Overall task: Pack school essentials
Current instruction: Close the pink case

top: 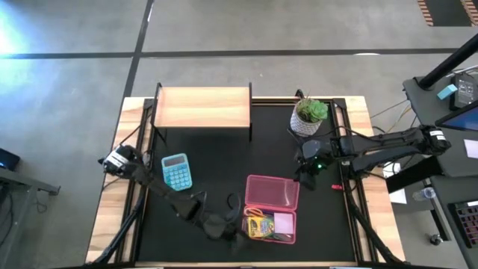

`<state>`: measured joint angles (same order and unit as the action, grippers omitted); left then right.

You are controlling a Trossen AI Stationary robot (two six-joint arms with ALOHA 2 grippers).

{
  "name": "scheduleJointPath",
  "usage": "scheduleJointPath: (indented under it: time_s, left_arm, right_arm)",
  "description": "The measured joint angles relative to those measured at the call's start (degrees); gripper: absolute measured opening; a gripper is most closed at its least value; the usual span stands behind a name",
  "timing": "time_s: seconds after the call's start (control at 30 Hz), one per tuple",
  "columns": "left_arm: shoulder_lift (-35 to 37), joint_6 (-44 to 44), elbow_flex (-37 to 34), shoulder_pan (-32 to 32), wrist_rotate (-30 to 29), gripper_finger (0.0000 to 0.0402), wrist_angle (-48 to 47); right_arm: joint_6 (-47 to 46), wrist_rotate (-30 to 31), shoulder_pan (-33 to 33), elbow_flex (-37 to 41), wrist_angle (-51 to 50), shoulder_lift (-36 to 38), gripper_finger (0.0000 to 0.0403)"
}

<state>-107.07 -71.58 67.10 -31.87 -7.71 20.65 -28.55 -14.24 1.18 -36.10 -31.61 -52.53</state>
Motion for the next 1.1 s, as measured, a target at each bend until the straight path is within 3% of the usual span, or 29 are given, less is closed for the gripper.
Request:
scheduleJointPath:
  time_s: [0.3,0.47,0.87,1.1]
  left_arm:
    - [-1.1,-12.3,-0.1,-4.3,-2.1,0.0210,-14.2]
    - [-1.2,-13.3,-0.2,-3.3,-5.3,0.0210,-18.6]
    - [-7.0,-14.5,2.6,-3.1,-3.0,0.0210,-17.8]
    - [-9.2,-14.7,3.7,-1.4,-6.1,0.0210,-18.2]
  right_arm:
    - [3.1,17.6,-4.5,0.0,-2.0,-0.1,0.0162]
    - [3.1,17.8,-6.8,0.7,-2.0,-0.6,0.0162]
    - [2.3,17.7,-7.0,4.3,0.8,-9.5,0.0162]
    - [2.1,11.4,-7.0,4.3,9.2,-13.3,0.0162]
